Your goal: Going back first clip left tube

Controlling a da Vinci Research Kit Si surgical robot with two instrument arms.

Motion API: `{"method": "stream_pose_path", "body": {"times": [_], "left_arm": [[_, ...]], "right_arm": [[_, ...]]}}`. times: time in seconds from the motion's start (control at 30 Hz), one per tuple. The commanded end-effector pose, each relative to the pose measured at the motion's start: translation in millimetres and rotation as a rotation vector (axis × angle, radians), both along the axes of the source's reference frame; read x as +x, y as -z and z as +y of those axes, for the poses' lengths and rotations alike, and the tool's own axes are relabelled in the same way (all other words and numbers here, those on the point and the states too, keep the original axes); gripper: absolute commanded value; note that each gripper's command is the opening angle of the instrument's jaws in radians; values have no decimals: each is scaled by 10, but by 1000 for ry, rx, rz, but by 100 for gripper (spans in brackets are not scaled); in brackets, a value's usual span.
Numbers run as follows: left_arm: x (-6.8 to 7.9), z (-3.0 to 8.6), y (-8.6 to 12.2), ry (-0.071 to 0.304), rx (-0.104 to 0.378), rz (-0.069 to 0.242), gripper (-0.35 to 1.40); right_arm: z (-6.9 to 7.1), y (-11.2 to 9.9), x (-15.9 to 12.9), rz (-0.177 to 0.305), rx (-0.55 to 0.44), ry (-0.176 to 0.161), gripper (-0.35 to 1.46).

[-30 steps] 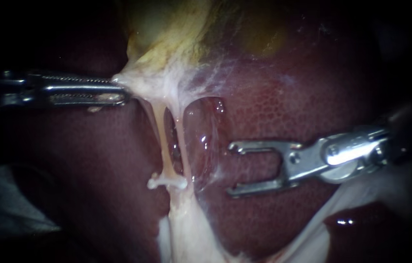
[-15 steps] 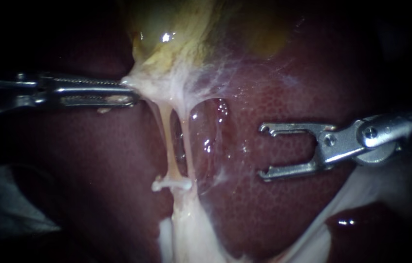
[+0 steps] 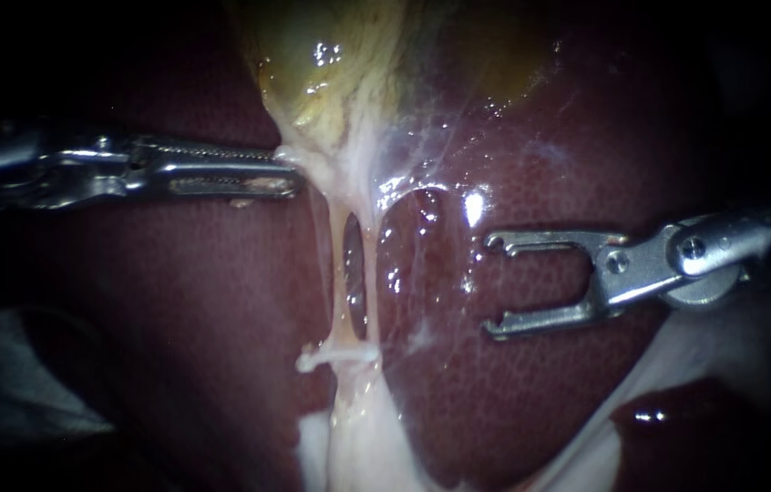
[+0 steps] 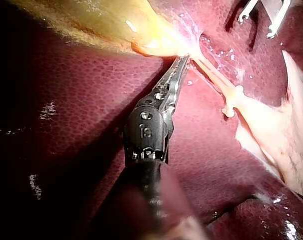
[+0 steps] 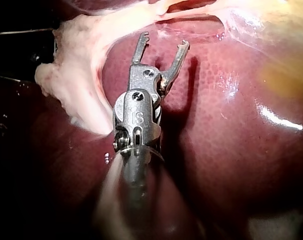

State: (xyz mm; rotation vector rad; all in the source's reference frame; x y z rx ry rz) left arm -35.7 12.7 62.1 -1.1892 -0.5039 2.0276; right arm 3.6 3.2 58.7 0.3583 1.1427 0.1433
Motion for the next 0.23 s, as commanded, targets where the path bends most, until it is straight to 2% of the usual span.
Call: {"method": "stream_pose_path", "body": {"times": [0.03,0.23], "left_arm": [[0,0,0,0,1,0,-35],[1,0,1,0,1,0,-35]], "right_arm": [[0,0,0,0,0,0,50],[0,1,0,8,4,5,50]]}}
